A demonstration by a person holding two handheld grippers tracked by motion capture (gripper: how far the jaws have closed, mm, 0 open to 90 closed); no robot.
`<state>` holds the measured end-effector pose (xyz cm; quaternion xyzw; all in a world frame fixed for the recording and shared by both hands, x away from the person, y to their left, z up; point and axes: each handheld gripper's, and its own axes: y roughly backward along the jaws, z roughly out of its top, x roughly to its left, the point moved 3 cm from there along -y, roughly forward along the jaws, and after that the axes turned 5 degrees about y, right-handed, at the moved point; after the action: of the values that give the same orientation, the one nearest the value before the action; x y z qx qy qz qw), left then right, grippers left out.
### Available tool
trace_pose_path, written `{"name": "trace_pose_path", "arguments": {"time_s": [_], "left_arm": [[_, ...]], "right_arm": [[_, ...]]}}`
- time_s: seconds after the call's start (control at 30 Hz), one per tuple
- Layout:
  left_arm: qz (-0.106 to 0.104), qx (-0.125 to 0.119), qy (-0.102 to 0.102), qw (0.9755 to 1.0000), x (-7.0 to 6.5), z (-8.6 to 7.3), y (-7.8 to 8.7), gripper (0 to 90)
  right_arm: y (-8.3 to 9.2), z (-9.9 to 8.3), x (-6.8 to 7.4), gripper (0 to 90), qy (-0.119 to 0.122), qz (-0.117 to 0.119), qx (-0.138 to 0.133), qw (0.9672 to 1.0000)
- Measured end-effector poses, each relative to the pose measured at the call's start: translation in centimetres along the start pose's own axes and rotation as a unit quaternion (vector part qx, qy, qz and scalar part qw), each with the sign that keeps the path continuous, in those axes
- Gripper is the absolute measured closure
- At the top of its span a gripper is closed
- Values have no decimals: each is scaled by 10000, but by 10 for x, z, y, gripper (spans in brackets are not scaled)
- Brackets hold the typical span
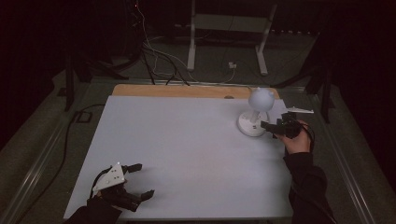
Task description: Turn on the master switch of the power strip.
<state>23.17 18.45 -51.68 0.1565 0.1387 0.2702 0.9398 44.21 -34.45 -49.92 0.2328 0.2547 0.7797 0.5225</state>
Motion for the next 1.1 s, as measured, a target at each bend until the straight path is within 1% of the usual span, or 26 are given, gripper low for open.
{"name": "trace_pose_path", "arguments": {"time_s": [0.07,0.2,0.27,0.3,0.33,0.37,0.4,0.47,0.53,0.57,0.6,0.73,0.77,0.8,0.87,0.9,0.93,0.97,1.0,1.03,1.1], "left_arm": [[-2,4,-3,10000,0,0,0,2],[-4,-1,8,10000,0,0,0,2],[-6,-1,1,10000,0,0,0,2],[-9,-5,9,10000,0,0,0,2],[-6,-5,16,10000,0,0,0,2],[-6,-4,15,10000,0,0,0,2],[-11,4,18,10000,0,0,0,2],[-12,-5,22,10000,0,0,0,2],[-8,-7,25,10000,0,0,0,2],[-10,3,19,10000,0,0,0,2],[-12,-4,19,10000,0,0,0,2],[-5,-4,35,10000,0,0,0,2],[-8,-4,25,10000,0,0,0,2],[-9,5,22,10000,0,0,0,2],[-16,-7,28,10000,0,0,0,2],[-10,-4,30,10000,0,0,0,2],[-10,-1,25,10000,0,0,0,2],[-12,0,34,10000,0,0,0,2],[-11,1,31,10000,0,0,0,2],[-13,0,28,10000,0,0,0,2],[-9,1,31,10000,0,0,0,2]], "right_arm": [[-1,1,0,249,-31,-63,9,10000],[-2,1,1,328,-99,-100,31,9999],[-2,2,1,409,-89,-186,34,9998],[-2,2,1,409,-89,-186,34,9998],[-2,2,1,435,-114,-189,31,9998],[-2,3,1,464,-131,-197,19,9997],[-3,3,1,519,-125,-192,59,9997],[-3,3,1,528,-105,-205,71,9997],[-4,4,2,575,-117,-198,48,9997],[-4,5,2,595,-126,-175,80,9997],[-4,5,3,610,-101,-211,79,9997],[-6,6,4,682,-75,-226,113,9997],[-6,6,4,682,-75,-226,113,9997],[-6,6,5,720,-32,-251,113,9996],[-6,6,5,735,-38,-251,113,9996],[-7,7,6,787,6,-297,112,9995],[-7,7,6,787,6,-297,112,9995],[-7,7,7,846,80,-342,145,9993],[-7,7,7,846,80,-342,145,9993],[-7,8,8,900,119,-376,146,9991],[-7,9,9,900,162,-395,110,9990]]}}
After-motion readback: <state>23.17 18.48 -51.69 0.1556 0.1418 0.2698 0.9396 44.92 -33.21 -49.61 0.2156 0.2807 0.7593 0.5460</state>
